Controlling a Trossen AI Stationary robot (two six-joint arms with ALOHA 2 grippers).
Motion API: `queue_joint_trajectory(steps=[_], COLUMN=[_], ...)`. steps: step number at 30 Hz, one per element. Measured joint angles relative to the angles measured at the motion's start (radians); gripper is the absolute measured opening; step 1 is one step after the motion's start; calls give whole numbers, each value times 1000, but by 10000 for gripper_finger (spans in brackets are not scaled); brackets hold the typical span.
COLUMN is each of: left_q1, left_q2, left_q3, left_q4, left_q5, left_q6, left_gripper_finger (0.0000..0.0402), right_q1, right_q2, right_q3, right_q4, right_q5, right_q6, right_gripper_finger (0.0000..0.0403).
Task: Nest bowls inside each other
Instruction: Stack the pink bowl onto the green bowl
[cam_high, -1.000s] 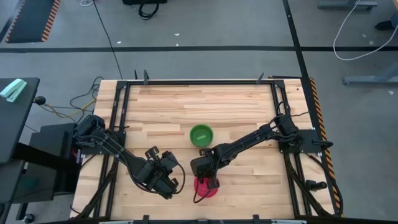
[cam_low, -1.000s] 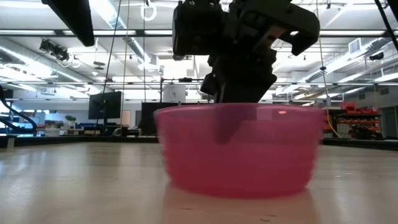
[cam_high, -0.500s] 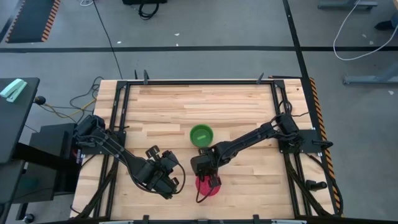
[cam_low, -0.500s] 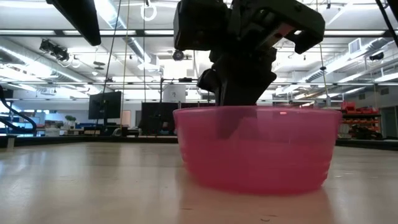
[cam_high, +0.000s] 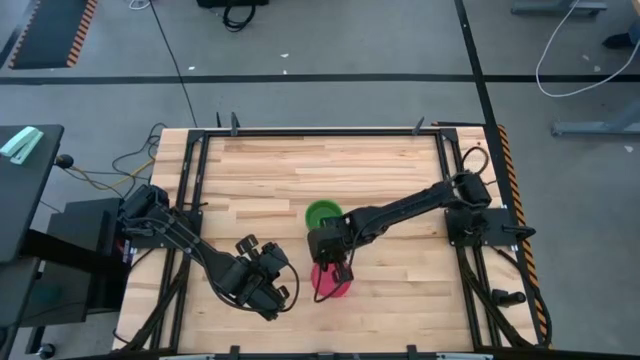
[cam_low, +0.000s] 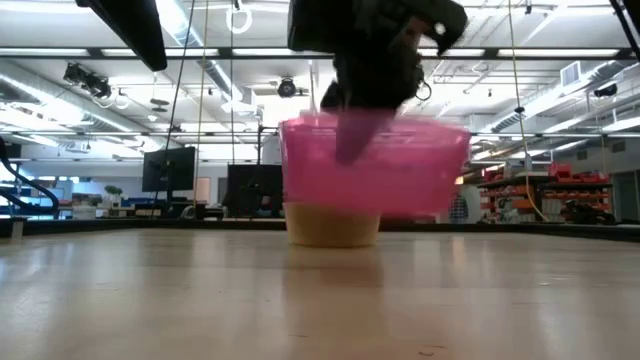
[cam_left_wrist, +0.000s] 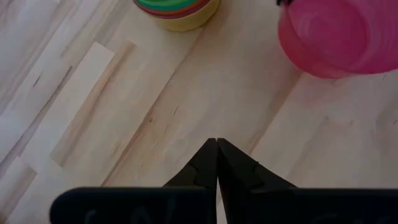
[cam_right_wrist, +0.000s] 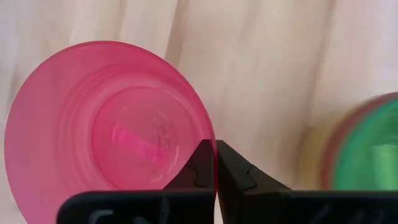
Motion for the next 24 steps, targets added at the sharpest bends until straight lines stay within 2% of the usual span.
queue_joint_trajectory(steps=[8, 14, 21, 24], left_q1=[0, 0, 5, 14], left_q2=[0, 0, 0, 0], left_q3=[0, 0, 0, 0], left_q4=[15, 17, 17, 17], left_q5=[1, -2, -77, -94], left_q6=[0, 67, 144, 166], left_gripper_finger=[34, 34, 24, 24], right_q1=[-58, -171, -348, -393], right_q2=[-169, -285, -311, -289], right_q3=[0, 0, 2, 2], right_q4=[-6, -6, -6, -8], right_q5=[11, 6, -152, -171], right_q6=[-22, 7, 45, 50], right_gripper_finger=[0, 0, 0, 0])
